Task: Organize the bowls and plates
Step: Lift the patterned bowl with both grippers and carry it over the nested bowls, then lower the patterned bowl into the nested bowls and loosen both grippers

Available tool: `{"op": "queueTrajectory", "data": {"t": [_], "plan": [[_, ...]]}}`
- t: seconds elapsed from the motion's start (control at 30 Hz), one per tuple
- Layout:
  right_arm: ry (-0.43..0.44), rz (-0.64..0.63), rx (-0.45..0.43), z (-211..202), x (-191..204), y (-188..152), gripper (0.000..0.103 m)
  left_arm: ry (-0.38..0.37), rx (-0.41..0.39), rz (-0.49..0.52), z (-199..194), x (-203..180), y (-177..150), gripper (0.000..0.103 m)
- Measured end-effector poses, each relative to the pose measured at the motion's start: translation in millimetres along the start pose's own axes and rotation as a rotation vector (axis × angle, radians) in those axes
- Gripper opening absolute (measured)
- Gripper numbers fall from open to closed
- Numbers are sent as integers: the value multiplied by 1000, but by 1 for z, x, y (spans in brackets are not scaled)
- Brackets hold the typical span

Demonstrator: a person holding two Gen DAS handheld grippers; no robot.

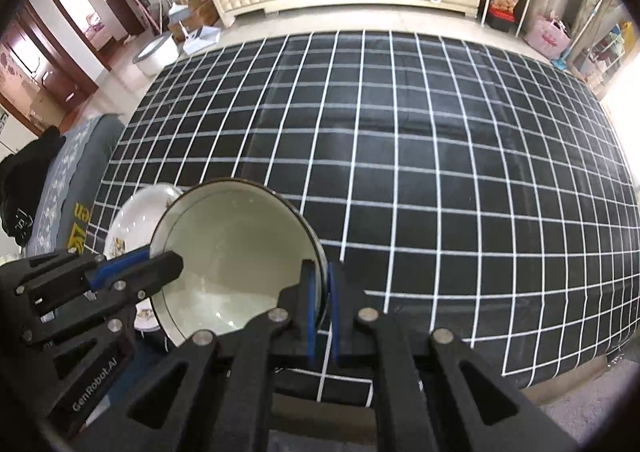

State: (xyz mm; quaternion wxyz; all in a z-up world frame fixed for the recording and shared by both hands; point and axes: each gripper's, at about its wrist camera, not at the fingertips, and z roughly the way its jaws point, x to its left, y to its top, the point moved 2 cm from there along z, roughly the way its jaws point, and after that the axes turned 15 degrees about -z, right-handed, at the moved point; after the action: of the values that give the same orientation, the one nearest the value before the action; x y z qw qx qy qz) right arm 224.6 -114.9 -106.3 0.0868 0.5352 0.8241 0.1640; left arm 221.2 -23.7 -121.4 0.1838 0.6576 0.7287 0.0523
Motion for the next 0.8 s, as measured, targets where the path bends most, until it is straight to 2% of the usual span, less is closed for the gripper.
{"op": "queueTrajectory", "data": {"t": [0.47, 0.8], "plan": [[-7, -23, 80, 30, 23, -11, 8, -8, 65, -54, 33, 24, -17, 7], [-24, -52, 73, 36, 21, -16, 9, 13, 59, -35, 41, 22, -23, 7]]}}
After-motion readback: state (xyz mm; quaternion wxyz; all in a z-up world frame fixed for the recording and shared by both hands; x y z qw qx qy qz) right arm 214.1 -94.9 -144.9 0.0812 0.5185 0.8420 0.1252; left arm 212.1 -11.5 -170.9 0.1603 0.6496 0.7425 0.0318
